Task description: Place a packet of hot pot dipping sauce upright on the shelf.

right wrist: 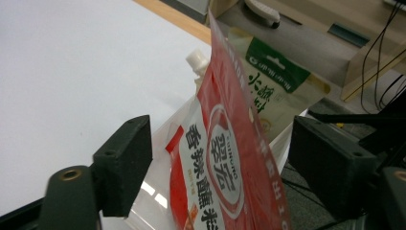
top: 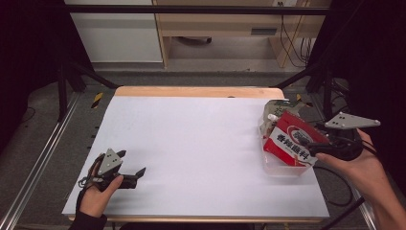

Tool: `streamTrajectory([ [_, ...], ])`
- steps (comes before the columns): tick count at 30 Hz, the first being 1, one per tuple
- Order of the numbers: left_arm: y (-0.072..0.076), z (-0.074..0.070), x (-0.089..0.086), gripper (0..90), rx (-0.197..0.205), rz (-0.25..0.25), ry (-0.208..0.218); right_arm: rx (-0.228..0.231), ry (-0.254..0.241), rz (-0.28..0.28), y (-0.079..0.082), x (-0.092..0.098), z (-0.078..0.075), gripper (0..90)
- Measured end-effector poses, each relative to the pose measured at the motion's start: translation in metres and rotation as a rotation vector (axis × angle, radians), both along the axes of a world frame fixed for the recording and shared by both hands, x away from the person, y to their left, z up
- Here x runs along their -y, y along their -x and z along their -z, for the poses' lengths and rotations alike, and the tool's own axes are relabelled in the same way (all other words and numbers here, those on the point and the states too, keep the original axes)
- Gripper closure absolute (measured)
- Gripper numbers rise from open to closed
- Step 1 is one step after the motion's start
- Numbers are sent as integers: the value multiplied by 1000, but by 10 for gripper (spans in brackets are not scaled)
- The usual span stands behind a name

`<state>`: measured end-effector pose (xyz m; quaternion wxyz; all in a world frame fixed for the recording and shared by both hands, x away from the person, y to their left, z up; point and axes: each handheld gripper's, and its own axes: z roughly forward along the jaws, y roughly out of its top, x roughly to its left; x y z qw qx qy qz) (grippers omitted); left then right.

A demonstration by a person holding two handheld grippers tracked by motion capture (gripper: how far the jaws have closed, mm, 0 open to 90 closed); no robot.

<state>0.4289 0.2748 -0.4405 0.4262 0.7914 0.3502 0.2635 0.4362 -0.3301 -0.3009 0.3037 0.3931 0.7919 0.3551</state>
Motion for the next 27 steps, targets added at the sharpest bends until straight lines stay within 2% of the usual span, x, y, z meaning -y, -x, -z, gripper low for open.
streamTrajectory([
  [3, 0, 0, 0, 50, 1, -1, 0, 20, 3, 1, 1, -4, -7, 189],
  [9, 0, 0, 0, 50, 1, 0, -1, 70, -20, -3, 9, -17, -26, 123],
  [13, 0, 0, 0, 50, 3, -1, 0, 116, -34, -14, 18, -32, -39, 96],
  [17, 0, 0, 0, 50, 4, -3, 0, 147, -39, -45, 30, -55, -48, 77],
  [21, 1, -1, 0, 50, 5, 0, -6, 150, -44, -85, 40, -86, -44, 84],
  [27, 1, -1, -1, 50, 9, -3, -1, 121, -76, -167, 48, -133, -16, 85],
])
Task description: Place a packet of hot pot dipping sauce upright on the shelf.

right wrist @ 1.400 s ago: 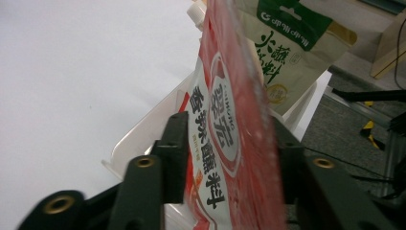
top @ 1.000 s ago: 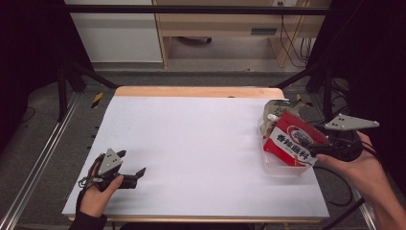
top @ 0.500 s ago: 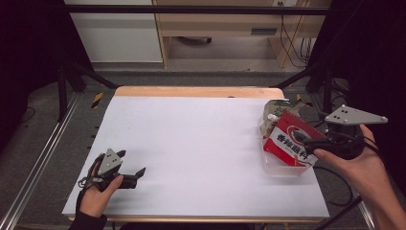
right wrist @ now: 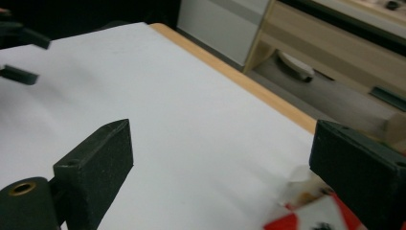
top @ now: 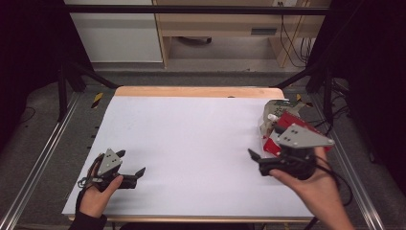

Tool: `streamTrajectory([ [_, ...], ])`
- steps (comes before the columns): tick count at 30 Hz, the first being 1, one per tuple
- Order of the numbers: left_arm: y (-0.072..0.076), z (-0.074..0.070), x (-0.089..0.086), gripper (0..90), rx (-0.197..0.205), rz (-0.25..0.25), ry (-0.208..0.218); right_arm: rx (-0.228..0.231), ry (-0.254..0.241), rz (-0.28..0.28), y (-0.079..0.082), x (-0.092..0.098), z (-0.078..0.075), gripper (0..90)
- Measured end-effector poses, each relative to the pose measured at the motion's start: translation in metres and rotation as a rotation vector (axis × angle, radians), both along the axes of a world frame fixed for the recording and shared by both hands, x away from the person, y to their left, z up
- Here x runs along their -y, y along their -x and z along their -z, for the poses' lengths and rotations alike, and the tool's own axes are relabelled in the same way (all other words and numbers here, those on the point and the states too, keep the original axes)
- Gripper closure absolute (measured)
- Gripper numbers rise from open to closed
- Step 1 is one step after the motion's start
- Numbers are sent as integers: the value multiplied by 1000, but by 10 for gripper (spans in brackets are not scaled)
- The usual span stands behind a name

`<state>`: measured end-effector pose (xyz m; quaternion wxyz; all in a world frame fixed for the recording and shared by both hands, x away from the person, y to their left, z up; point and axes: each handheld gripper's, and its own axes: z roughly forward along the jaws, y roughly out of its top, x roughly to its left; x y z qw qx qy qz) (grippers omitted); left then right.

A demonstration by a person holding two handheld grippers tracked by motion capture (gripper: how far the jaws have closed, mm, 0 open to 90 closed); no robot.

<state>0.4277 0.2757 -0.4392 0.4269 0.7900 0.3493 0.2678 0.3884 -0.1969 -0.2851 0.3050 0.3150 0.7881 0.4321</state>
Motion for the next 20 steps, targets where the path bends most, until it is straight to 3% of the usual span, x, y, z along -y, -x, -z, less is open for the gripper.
streamTrajectory([
  [5, 0, 0, 0, 50, 0, 0, 0, -32, -12, -51, 0, -32, 37, 91],
  [9, 0, 0, 0, 50, 0, 3, -3, -100, -24, -73, -8, -52, 77, 95],
  [13, 1, 1, 1, 50, -5, 4, -8, -166, -50, -66, -17, -67, 117, 107],
  [16, 4, 2, 1, 50, -7, 0, -14, -216, -42, -48, -24, -76, 150, 102],
  [19, 9, 1, 2, 50, 6, -4, -33, -233, 18, -56, -22, -83, 163, 87],
  [20, 9, 0, 2, 50, 13, -7, -32, -227, 12, -61, -20, -84, 164, 85],
])
